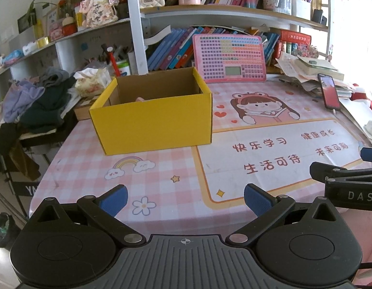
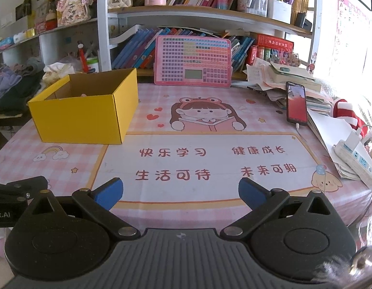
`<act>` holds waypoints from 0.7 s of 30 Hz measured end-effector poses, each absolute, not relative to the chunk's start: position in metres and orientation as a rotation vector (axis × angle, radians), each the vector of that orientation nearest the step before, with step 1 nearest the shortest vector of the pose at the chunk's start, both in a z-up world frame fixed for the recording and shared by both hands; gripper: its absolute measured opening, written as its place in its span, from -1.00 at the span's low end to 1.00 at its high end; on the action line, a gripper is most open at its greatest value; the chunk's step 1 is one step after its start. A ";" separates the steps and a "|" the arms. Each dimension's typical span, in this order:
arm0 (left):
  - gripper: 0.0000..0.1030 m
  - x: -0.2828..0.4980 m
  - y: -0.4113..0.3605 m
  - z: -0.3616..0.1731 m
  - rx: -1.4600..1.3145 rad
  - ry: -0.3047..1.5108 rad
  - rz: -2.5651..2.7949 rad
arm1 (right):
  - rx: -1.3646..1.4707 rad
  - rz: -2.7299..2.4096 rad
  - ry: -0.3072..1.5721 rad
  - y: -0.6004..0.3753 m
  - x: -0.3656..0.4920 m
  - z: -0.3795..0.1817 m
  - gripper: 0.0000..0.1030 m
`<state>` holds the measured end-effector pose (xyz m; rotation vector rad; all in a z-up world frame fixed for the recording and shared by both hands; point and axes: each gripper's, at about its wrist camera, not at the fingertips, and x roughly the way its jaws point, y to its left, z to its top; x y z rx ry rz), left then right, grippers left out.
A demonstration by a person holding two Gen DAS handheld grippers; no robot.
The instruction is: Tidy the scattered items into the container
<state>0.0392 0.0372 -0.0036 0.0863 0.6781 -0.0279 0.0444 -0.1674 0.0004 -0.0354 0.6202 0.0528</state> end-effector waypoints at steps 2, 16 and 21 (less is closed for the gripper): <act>1.00 0.039 0.037 -0.004 0.086 0.680 -0.028 | -0.038 0.056 0.620 -0.167 0.045 0.000 1.00; 1.00 0.042 0.041 -0.005 0.076 0.692 -0.014 | -0.051 0.071 0.628 -0.163 0.049 -0.003 1.00; 1.00 0.041 0.044 -0.007 0.073 0.699 -0.011 | -0.053 0.079 0.635 -0.160 0.051 -0.004 1.00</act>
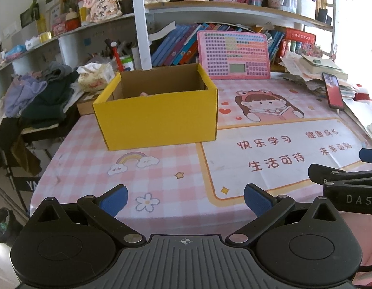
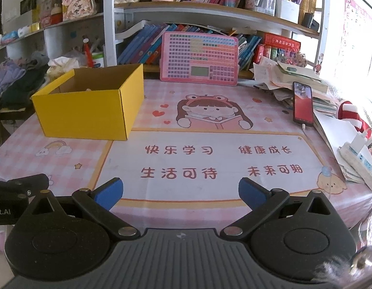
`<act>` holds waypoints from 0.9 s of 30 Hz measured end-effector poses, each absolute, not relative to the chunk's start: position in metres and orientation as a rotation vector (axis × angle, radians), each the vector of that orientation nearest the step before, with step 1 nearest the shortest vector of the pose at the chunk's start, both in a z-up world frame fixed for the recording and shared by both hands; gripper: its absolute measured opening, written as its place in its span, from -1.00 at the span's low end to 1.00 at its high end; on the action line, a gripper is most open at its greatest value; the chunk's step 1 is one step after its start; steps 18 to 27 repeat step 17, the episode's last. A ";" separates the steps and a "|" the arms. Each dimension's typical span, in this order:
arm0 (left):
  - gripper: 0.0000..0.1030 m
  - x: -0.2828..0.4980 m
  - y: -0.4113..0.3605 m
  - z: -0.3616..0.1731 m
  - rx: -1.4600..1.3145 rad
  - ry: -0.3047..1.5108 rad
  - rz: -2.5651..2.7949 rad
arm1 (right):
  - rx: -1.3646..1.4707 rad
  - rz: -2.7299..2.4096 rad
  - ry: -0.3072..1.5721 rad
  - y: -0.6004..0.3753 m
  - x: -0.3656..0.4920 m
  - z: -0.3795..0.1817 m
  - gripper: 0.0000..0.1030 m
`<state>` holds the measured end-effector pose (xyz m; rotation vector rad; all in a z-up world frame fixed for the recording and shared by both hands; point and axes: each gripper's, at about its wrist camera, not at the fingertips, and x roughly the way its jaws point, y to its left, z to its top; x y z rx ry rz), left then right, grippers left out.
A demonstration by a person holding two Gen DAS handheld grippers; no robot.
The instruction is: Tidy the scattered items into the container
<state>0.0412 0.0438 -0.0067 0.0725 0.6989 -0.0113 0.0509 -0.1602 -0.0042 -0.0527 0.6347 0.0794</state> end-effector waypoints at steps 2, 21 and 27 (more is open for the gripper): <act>1.00 0.041 0.045 -0.007 0.071 0.699 -0.011 | -0.053 0.081 0.633 -0.159 0.051 -0.004 1.00; 1.00 0.043 0.048 -0.005 0.067 0.681 -0.038 | -0.053 0.076 0.628 -0.158 0.053 -0.003 1.00; 1.00 0.043 0.048 -0.005 0.067 0.681 -0.038 | -0.053 0.076 0.628 -0.158 0.053 -0.003 1.00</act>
